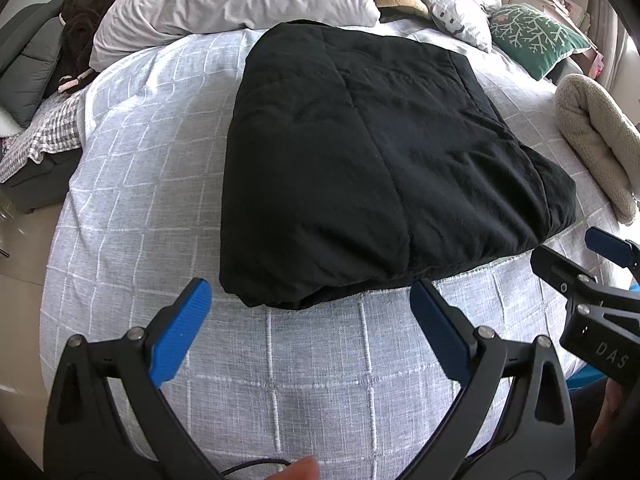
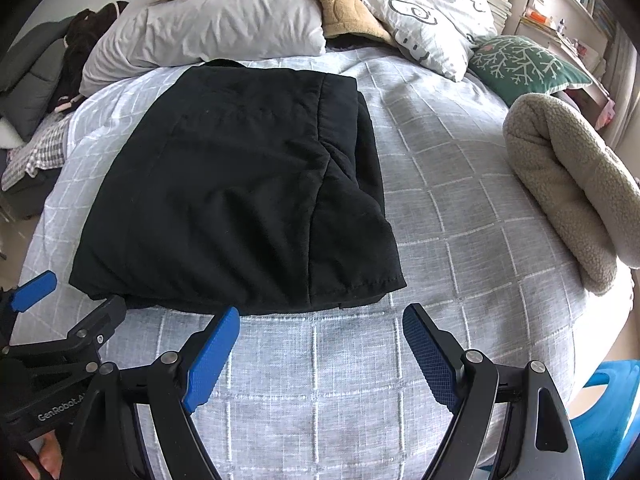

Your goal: Fold large clothes

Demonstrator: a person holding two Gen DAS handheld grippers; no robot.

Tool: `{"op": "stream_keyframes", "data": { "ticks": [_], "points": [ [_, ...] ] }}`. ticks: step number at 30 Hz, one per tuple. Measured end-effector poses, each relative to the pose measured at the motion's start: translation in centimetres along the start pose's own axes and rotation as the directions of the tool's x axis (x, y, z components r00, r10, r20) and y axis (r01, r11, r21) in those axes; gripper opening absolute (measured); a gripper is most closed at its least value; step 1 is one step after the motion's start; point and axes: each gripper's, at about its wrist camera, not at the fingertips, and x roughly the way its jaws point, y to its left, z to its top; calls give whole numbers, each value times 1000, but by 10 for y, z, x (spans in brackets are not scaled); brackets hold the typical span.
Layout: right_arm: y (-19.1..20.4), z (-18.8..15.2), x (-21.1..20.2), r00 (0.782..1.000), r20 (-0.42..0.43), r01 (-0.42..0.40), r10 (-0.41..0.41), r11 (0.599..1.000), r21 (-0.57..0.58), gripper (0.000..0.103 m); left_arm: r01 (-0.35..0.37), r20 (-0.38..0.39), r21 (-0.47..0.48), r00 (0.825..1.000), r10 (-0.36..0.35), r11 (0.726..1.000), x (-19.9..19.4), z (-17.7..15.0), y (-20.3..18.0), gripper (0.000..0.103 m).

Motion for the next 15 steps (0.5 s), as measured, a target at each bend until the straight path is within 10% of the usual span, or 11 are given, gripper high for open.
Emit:
{"op": "stream_keyframes", "data": {
  "ticks": [15],
  "points": [
    [0, -1, 1, 1000, -5, -4, 4, 1000, -2, 86, 3, -5, 6, 1000, -3, 1000, 1, -1, 0, 99]
  ]
}}
